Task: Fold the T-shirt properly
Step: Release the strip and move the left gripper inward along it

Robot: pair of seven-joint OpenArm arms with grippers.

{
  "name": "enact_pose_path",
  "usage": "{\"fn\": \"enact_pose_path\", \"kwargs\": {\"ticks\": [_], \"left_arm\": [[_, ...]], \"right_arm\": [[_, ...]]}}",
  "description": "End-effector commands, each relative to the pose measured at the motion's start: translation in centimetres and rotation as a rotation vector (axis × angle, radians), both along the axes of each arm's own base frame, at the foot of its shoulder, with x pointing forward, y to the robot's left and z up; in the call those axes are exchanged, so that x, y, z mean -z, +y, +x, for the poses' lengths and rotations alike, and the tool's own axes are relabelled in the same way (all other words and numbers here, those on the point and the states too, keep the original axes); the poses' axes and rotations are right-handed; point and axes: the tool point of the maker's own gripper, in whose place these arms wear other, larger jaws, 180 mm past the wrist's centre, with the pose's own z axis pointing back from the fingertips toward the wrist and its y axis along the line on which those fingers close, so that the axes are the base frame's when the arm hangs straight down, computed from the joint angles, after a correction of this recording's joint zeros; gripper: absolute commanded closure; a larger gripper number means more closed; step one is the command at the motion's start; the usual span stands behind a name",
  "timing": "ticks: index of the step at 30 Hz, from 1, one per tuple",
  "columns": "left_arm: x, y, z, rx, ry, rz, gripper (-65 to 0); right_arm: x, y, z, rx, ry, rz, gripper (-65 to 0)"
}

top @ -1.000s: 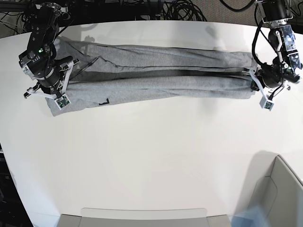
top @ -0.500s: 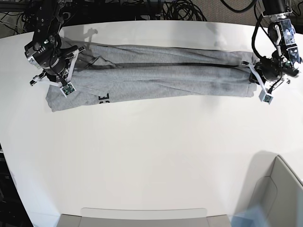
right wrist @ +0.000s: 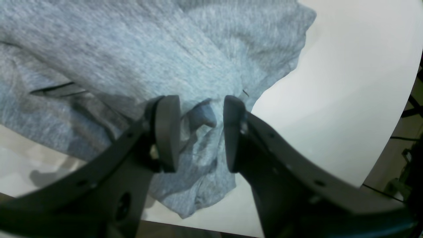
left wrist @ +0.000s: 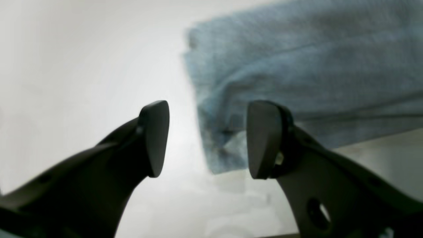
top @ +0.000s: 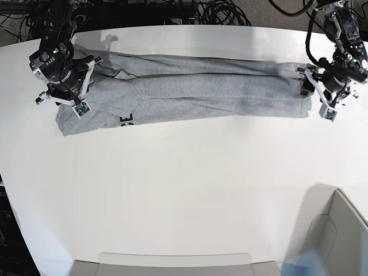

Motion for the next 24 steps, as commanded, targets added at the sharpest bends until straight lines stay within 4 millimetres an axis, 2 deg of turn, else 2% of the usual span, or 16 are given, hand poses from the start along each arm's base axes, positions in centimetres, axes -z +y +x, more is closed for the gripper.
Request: {"fn": "enact_pose_path", "kwargs": {"ticks": [1,8,12,14,21,24], "left_arm": [[-1.0,1.0,0.8,-0.008,-0.017,0.028,-36.7],[3.1,2.4,0.9,-0.108,0.109,-0.072,-36.7],[3.7,2.2,1.0,-0.111,0.116,-0.092,-36.7],[4.3,1.8,0.8,-0.103,0.135,-0.100,-36.7],[10.2,-0.7,-1.6,-0.082,0.301,-0.201,-36.6],[11.2,-0.8,-2.7,-0.092,0.339,-0.214,-34.9]], "right_arm": [[-0.8,-0.2,0.6,-0.015,-0.028,-0.014,-22.4],[-0.8,-0.3,0.5,-0.015,-0.026,-0.017,-22.3],[-0.8,-0.3,0.6,-0.016,-0.028,-0.018,-22.3],[-0.9,-0.3,0.6,-0.016,-0.029,-0.018,-22.3],[-0.9,-0.3,0.7,-0.015,-0.029,-0.018,-22.3],[-0.9,-0.3,0.7,-0.017,-0.030,-0.018,-22.3]]}}
